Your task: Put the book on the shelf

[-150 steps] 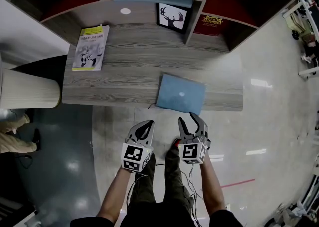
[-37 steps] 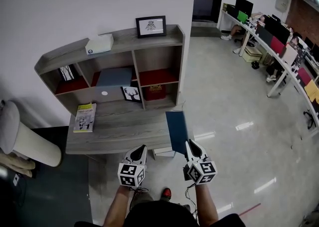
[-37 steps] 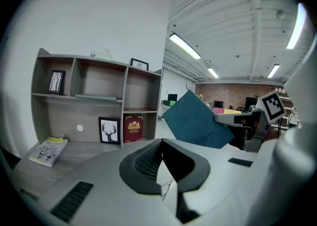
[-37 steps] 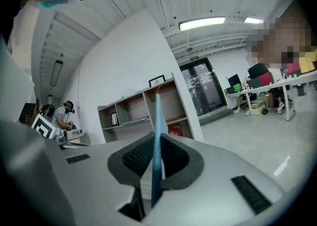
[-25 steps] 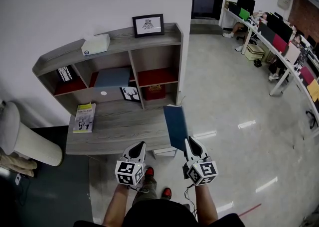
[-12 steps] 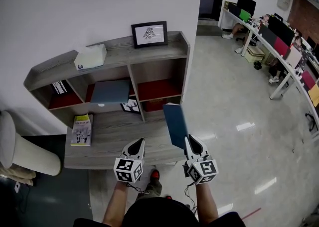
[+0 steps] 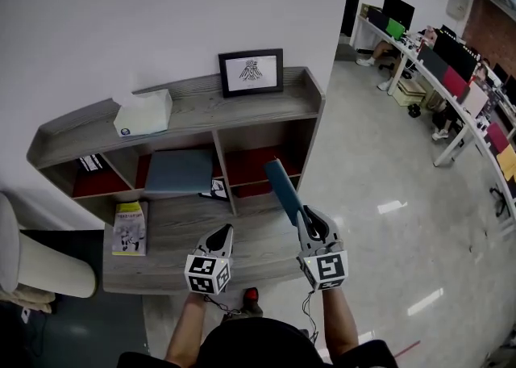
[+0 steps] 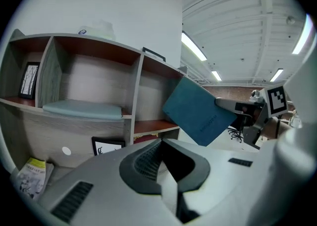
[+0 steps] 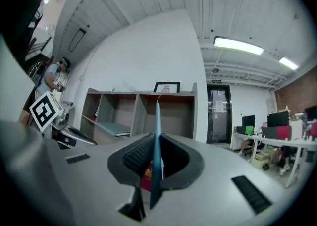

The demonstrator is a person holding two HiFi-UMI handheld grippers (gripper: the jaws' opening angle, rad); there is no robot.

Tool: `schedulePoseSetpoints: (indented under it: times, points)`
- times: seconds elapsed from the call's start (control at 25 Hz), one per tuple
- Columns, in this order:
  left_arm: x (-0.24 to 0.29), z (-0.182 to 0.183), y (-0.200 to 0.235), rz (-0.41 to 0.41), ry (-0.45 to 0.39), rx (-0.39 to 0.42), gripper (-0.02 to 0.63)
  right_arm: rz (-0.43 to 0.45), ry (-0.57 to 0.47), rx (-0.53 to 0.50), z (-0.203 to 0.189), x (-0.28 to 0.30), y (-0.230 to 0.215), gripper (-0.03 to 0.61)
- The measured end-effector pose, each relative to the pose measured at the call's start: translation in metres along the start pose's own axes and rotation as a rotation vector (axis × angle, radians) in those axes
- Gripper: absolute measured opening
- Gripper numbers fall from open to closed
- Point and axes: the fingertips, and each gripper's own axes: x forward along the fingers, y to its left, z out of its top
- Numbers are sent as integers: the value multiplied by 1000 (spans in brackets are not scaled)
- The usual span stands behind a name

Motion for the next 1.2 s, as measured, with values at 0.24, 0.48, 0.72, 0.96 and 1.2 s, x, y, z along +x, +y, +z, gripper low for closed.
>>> schedulePoseSetpoints:
  times: [0.24,0.48,0.72,0.96,1.2]
  points:
    - [21,6,28,-14,4,1,8,24,30,-272,15,50,13,60]
    - [37,10,47,-30,10,5,6,13,83,-443,10,85,20,60]
    - [50,12,67,-32,14,-2,8,-19,92,-659,8,109,20,60]
    - [61,11,78,-39,17,-16,8,-48,94,-840,4,125,20,60]
    - [70,10,84,-48,27,-23,8,0,112,-921,-17,131,32,60]
